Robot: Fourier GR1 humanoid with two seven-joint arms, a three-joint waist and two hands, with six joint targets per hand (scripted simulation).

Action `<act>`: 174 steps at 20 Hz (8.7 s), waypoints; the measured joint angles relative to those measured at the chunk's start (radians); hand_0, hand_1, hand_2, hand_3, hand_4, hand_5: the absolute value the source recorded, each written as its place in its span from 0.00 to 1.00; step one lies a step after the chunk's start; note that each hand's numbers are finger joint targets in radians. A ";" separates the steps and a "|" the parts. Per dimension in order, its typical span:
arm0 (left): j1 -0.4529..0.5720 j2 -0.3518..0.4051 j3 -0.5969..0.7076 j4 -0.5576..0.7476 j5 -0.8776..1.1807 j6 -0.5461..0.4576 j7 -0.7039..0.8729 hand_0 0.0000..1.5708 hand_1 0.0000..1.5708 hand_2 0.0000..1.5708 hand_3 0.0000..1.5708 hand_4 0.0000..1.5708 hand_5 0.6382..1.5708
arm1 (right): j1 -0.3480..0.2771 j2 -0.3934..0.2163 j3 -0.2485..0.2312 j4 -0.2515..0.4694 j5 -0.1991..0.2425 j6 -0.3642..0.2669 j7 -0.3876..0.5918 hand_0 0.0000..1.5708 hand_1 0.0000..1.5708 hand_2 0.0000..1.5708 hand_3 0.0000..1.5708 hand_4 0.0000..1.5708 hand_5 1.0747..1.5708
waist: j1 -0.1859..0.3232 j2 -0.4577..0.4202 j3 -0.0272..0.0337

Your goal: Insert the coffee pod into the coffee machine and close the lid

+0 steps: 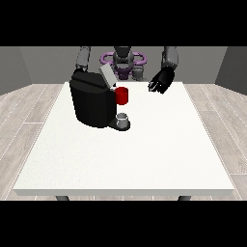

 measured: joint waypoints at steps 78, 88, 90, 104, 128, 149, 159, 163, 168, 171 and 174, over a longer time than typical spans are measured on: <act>-0.512 0.120 0.128 0.107 -0.066 -0.065 0.086 0.70 0.70 0.72 0.63 0.00 1.00 | -0.221 -0.014 -0.030 -0.136 -0.009 -0.019 0.093 0.00 0.00 0.00 0.00 0.00 1.00 | -0.207 0.241 0.0005; -0.531 0.126 0.162 0.115 -0.056 -0.025 0.051 0.79 0.79 0.77 0.61 0.00 1.00 | -0.231 -0.024 -0.038 -0.136 -0.013 -0.013 0.076 0.00 0.00 0.00 0.00 0.06 1.00 | -0.215 0.277 -0.0006; -0.536 0.130 0.166 0.112 -0.054 -0.019 0.036 0.77 0.77 0.75 0.62 0.00 1.00 | -0.234 -0.027 -0.040 -0.134 -0.010 -0.015 0.071 0.00 0.00 0.00 0.00 0.00 1.00 | -0.213 0.284 -0.0004; -0.550 0.170 0.140 0.104 -0.114 0.044 -0.041 0.00 0.00 0.44 0.35 0.00 1.00 | -0.264 -0.032 -0.037 -0.142 0.008 -0.025 0.091 0.00 0.00 0.00 0.00 0.13 1.00 | -0.220 0.319 0.0011; -0.360 0.051 0.136 0.108 -0.103 0.026 -0.019 0.00 0.00 0.08 0.00 0.00 1.00 | -0.069 -0.015 -0.065 -0.049 -0.019 -0.018 0.035 0.00 0.00 0.00 0.00 0.00 1.00 | -0.071 0.060 0.0002; 0.150 -0.331 0.429 0.117 0.368 -0.024 -0.081 0.00 0.00 0.00 0.00 0.26 1.00 | 0.035 -0.054 -0.053 -0.154 -0.104 0.132 0.064 0.00 0.00 0.00 0.00 0.16 1.00 | 0.210 -0.377 -0.0005; 0.249 -0.356 0.346 -0.066 0.487 -0.061 -0.018 0.00 0.00 0.00 0.00 0.25 1.00 | -0.098 -0.141 -0.138 -0.101 -0.148 0.171 0.132 0.00 0.00 0.00 0.00 0.00 1.00 | 0.300 -0.328 -0.0001; 0.266 -0.359 0.282 -0.138 0.545 -0.043 0.006 0.00 0.00 0.00 0.00 0.24 1.00 | -0.158 -0.136 -0.178 -0.037 -0.190 0.174 0.132 0.00 0.00 0.00 0.00 0.06 1.00 | 0.330 -0.282 0.0000; 0.312 -0.355 0.247 -0.243 0.568 -0.026 0.028 0.00 0.00 0.00 0.00 0.22 1.00 | -0.211 -0.133 -0.205 0.013 -0.235 0.185 0.148 0.00 0.00 0.00 0.00 0.09 1.00 | 0.331 -0.225 0.0000; 0.349 -0.352 0.223 -0.325 0.591 -0.022 0.073 0.00 0.00 0.00 0.00 0.17 1.00 | -0.243 -0.131 -0.201 0.042 -0.245 0.190 0.161 0.00 0.00 0.00 0.00 0.00 1.00 | 0.323 -0.207 0.0000; 0.382 -0.352 0.211 -0.400 0.606 -0.023 0.080 0.00 0.00 0.00 0.00 0.24 1.00 | -0.283 -0.134 -0.192 0.068 -0.235 0.181 0.160 0.00 0.00 0.00 0.00 0.00 1.00 | 0.326 -0.175 0.0000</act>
